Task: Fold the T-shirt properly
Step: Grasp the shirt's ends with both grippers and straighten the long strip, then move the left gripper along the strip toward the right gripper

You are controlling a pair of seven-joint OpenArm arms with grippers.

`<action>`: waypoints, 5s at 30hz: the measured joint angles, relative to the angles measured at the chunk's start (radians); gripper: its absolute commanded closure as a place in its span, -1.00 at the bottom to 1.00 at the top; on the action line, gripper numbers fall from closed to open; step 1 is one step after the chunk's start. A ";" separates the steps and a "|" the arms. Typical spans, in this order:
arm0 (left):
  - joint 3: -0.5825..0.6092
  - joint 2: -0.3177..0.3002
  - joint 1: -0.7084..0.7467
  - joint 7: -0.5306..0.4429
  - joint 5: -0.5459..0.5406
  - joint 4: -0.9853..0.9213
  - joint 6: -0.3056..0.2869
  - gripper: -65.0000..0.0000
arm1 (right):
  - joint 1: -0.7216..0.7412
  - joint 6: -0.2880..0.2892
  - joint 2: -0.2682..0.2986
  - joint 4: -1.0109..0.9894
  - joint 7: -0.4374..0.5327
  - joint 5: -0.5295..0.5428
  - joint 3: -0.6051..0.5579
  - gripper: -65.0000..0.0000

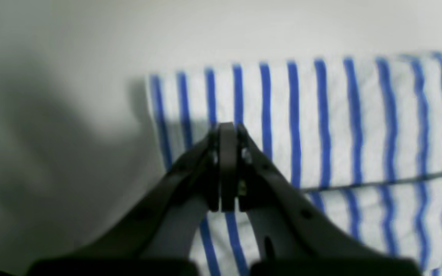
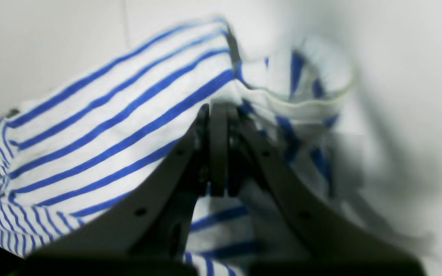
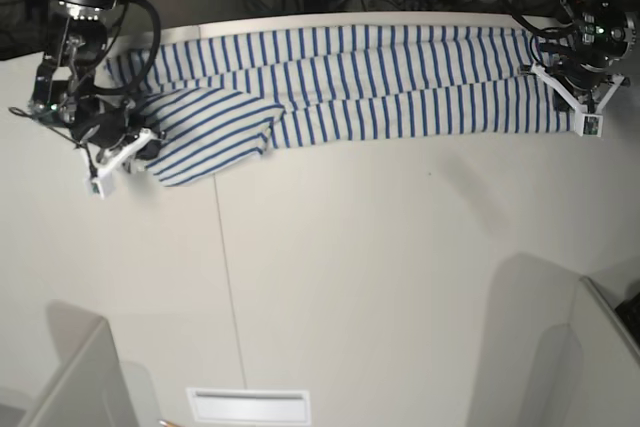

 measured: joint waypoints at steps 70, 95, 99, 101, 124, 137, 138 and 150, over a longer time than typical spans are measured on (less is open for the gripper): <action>-0.010 -0.141 -0.207 -0.030 -0.350 -0.488 -0.079 0.25 | -0.068 0.000 -0.055 0.278 0.034 0.022 -0.047 1.00; 0.130 -0.189 -0.068 -0.098 -0.292 -0.092 0.041 1.00 | -0.099 0.000 -0.125 0.278 0.039 0.025 0.076 1.00; 0.291 -0.183 -0.018 -0.089 -0.294 0.037 0.137 1.00 | -0.098 0.000 -0.127 0.278 0.036 0.026 0.076 1.00; 0.368 -0.183 -0.008 -0.091 -0.295 0.093 0.200 1.00 | -0.098 0.000 -0.127 0.278 0.036 0.026 0.075 1.00; 0.912 -0.151 -0.065 -0.092 -0.297 0.138 0.488 1.00 | -0.098 0.000 -0.132 0.278 0.035 0.026 0.075 1.00; 0.911 -0.128 -0.067 -0.091 -0.294 0.121 0.489 1.00 | -0.098 0.000 -0.132 0.278 0.035 0.026 0.076 1.00; 0.913 -0.123 -0.077 -0.087 -0.295 0.116 0.488 1.00 | -0.098 0.000 -0.132 0.278 0.035 0.026 0.076 1.00; 0.929 -0.117 -0.108 -0.085 -0.291 0.108 0.489 1.00 | -0.101 0.000 -0.132 0.278 0.033 0.025 0.075 1.00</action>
